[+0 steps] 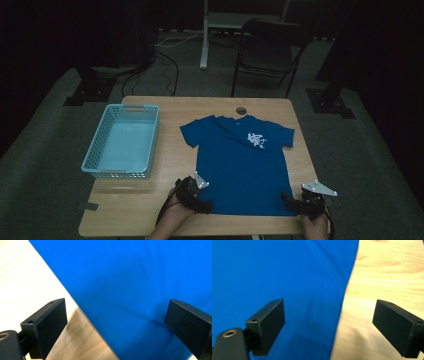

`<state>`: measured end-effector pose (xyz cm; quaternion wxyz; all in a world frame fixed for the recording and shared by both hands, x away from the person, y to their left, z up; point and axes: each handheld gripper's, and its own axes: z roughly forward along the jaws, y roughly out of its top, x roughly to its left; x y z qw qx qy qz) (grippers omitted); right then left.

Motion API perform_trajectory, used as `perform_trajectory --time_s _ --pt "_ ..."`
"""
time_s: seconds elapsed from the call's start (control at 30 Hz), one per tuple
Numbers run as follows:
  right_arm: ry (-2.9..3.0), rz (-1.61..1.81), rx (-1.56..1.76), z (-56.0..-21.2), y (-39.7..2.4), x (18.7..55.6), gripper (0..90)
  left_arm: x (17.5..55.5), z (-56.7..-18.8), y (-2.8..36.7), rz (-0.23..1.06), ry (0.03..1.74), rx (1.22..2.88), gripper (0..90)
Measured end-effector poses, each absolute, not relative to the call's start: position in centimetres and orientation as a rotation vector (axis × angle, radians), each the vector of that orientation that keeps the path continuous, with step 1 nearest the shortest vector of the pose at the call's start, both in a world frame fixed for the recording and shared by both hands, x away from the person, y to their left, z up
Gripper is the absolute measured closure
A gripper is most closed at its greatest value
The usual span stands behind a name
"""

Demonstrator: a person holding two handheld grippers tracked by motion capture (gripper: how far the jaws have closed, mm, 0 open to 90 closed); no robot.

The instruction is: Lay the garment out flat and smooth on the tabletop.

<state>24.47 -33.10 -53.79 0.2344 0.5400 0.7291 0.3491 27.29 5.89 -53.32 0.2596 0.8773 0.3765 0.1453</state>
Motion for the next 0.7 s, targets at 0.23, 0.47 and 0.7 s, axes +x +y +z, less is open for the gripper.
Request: perform_trajectory --time_s 0.23,0.47,0.7 --pt "2.022 0.925 1.450 -54.6 -33.3 23.3 10.4 26.0 -53.4 6.2 0.402 1.020 2.374 4.3" --pt "2.058 0.823 1.358 -54.9 -32.8 22.2 10.4 25.1 -53.3 6.4 0.407 1.016 2.392 4.3" --pt "2.026 0.873 1.369 -55.3 -33.3 20.8 10.4 23.7 -53.4 6.6 0.391 1.006 2.381 4.3"
